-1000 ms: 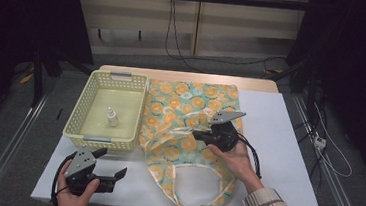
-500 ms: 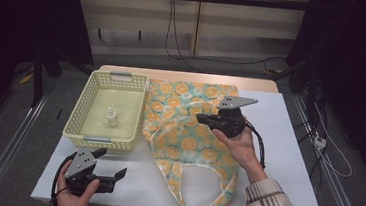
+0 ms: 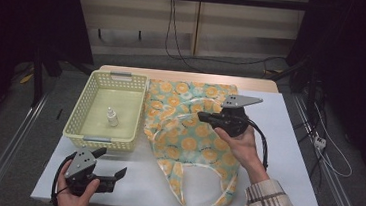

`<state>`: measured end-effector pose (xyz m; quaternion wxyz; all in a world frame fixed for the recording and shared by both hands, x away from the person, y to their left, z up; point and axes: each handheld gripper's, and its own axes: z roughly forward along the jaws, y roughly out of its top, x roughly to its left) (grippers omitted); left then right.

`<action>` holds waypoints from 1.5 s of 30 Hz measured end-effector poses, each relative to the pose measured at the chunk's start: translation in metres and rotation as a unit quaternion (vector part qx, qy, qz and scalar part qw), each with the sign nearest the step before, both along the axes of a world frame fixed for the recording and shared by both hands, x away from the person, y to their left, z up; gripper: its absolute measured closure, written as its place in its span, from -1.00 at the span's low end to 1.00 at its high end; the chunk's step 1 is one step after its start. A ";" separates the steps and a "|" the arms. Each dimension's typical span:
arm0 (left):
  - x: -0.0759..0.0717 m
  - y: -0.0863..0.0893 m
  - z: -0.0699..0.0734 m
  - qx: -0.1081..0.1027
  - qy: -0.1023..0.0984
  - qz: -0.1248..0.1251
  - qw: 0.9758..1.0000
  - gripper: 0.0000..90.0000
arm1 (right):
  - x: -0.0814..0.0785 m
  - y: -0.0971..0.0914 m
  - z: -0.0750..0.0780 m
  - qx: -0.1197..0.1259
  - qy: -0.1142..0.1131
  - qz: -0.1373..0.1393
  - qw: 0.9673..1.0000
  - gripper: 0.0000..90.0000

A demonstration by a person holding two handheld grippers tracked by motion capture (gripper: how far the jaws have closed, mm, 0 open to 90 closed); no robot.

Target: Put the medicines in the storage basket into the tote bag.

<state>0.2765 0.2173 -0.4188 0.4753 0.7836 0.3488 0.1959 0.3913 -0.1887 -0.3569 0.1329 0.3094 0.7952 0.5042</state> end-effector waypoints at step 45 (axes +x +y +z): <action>0.116 0.016 0.051 0.076 0.070 0.025 0.994 -0.84 | 0.001 0.008 -0.010 -0.007 0.013 0.022 1.000 1.00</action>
